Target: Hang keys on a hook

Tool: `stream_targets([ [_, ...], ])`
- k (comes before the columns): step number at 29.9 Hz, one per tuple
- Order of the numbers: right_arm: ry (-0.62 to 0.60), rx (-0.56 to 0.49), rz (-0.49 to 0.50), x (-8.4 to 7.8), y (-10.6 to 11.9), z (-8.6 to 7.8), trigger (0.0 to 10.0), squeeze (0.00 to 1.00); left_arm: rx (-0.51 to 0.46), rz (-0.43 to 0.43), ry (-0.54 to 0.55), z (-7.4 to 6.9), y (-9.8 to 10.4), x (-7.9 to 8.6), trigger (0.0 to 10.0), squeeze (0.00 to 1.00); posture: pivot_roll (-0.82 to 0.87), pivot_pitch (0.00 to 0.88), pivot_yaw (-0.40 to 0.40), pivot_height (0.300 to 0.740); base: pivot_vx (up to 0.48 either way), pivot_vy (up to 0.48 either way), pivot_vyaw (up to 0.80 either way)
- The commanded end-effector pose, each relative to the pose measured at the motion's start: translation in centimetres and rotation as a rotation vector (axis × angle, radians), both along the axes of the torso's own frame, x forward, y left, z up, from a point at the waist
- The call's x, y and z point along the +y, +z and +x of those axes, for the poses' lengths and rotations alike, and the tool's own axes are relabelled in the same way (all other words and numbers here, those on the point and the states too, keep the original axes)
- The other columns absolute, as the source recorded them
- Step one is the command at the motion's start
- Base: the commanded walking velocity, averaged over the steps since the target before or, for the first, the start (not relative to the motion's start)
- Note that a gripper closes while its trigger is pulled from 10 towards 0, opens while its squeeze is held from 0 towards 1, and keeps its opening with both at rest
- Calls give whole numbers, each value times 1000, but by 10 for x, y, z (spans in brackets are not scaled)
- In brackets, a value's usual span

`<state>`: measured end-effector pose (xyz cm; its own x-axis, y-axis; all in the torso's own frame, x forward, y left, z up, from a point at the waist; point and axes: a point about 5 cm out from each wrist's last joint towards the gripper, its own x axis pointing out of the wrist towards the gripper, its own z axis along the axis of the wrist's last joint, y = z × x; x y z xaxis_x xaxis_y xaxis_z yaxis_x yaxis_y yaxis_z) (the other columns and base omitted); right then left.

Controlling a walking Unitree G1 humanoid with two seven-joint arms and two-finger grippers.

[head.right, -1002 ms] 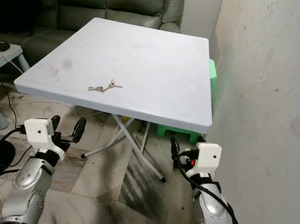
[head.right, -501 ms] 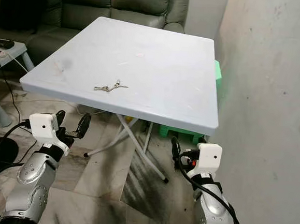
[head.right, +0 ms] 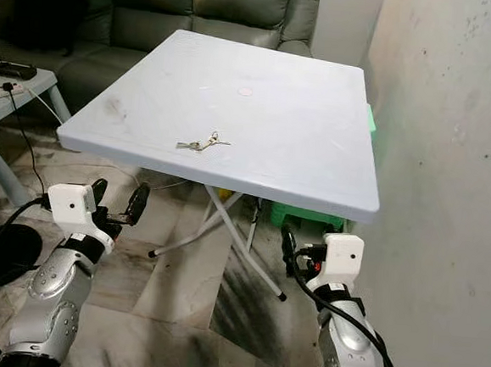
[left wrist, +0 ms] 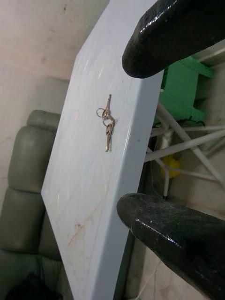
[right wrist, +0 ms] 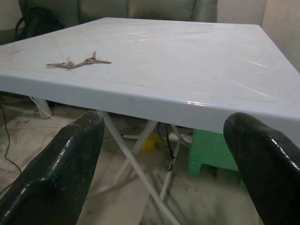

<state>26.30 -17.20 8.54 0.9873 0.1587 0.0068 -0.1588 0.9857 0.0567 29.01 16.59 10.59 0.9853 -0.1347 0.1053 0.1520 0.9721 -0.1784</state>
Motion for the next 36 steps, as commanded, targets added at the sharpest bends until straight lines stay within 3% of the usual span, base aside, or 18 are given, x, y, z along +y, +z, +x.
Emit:
stream_targets([
  [1,-2,-21,-2,-1,6,1,10000,0,3,-1,-18,2,1,-3,10000,0,-39,0,-11,740,0,360,0],
  [36,-3,-23,3,1,6,0,10000,0,4,-5,-34,4,1,-4,10000,0,-41,0,-6,740,0,388,0],
])
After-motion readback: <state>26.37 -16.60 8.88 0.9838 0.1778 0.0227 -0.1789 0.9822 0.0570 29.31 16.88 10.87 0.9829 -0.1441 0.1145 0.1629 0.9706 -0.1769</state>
